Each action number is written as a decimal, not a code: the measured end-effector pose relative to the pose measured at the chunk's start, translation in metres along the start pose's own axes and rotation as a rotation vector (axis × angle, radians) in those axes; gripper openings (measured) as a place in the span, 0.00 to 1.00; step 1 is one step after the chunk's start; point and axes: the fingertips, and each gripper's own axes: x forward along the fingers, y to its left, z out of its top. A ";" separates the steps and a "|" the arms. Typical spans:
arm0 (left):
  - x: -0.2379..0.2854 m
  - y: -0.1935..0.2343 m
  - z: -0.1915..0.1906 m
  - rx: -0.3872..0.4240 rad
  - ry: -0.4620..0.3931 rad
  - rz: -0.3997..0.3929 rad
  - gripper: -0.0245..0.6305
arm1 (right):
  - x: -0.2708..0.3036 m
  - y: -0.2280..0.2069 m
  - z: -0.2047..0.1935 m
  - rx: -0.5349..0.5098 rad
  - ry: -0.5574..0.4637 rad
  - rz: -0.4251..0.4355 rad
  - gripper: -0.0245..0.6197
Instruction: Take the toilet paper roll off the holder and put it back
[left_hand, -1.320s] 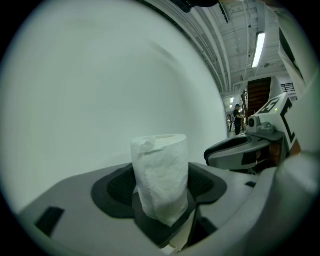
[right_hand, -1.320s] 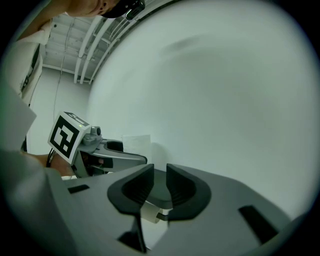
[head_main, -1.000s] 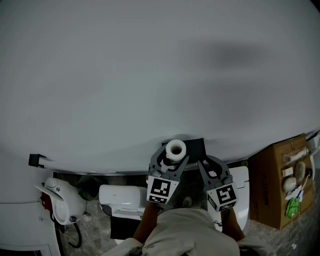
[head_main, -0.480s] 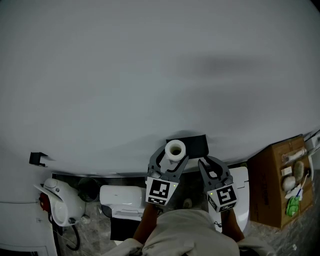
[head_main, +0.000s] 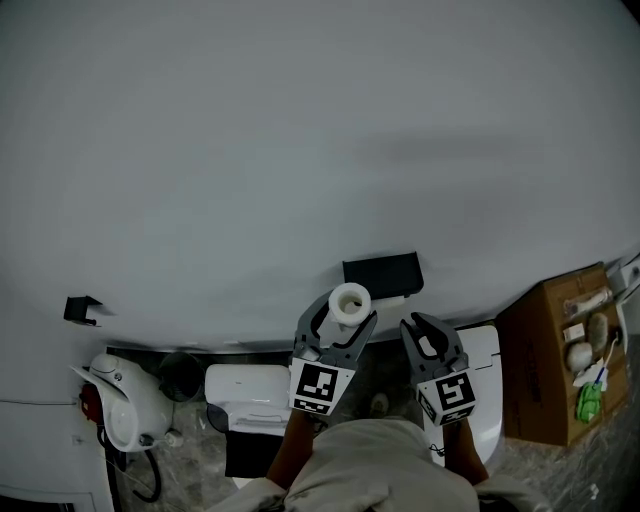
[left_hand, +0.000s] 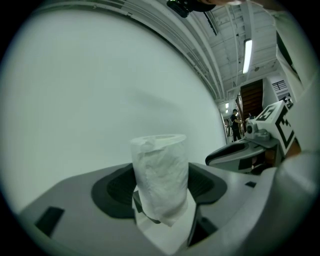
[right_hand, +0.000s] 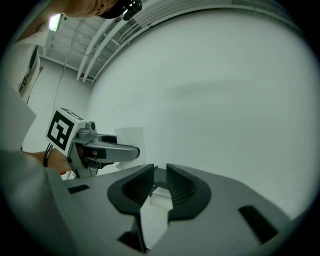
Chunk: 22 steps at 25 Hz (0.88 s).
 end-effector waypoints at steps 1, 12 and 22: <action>-0.005 -0.001 0.000 0.002 -0.001 0.000 0.52 | -0.003 0.003 -0.002 0.003 0.000 -0.001 0.15; -0.053 -0.016 -0.002 0.013 -0.013 -0.029 0.52 | -0.027 0.036 -0.003 0.004 -0.003 -0.028 0.15; -0.089 -0.027 -0.014 0.009 -0.017 -0.063 0.52 | -0.050 0.064 -0.017 0.006 0.007 -0.068 0.15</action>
